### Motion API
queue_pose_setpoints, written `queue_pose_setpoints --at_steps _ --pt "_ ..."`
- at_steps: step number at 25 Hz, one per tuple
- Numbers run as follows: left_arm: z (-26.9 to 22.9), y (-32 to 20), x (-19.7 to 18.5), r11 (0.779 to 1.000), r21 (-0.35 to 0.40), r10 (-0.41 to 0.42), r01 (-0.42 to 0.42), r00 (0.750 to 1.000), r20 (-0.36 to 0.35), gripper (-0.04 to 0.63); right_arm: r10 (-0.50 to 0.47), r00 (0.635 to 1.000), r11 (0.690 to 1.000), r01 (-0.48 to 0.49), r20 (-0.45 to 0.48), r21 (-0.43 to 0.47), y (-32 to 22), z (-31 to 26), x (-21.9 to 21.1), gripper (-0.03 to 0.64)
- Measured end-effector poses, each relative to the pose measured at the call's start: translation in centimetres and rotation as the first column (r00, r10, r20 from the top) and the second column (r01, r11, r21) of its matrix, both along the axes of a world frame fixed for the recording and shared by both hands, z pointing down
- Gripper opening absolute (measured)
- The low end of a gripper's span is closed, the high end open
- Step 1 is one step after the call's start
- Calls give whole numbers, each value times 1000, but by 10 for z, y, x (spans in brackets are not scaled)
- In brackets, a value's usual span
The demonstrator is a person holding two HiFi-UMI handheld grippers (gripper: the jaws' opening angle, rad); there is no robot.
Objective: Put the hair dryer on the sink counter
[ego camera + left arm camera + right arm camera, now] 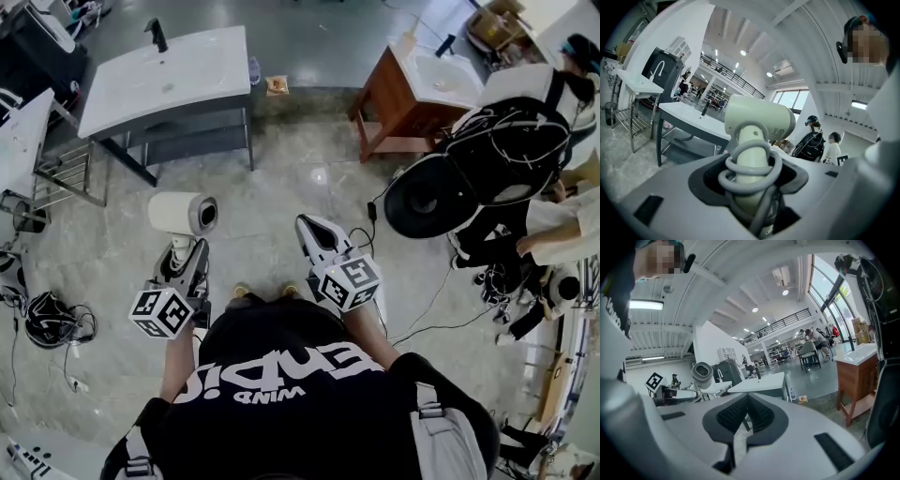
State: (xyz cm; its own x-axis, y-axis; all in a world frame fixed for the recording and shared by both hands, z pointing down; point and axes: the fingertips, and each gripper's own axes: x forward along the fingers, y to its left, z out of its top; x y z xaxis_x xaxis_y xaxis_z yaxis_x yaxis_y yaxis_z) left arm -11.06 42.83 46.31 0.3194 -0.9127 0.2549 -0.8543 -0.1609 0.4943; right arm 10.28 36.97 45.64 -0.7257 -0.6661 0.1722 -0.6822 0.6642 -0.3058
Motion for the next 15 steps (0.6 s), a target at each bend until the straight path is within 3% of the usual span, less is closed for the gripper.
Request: queue_pose_setpoints --at_steps 15 --pt "-3 5 -36 996 38 83 -84 996 29 268 25 1000 1000 -25 7 16 21 6 -56 18"
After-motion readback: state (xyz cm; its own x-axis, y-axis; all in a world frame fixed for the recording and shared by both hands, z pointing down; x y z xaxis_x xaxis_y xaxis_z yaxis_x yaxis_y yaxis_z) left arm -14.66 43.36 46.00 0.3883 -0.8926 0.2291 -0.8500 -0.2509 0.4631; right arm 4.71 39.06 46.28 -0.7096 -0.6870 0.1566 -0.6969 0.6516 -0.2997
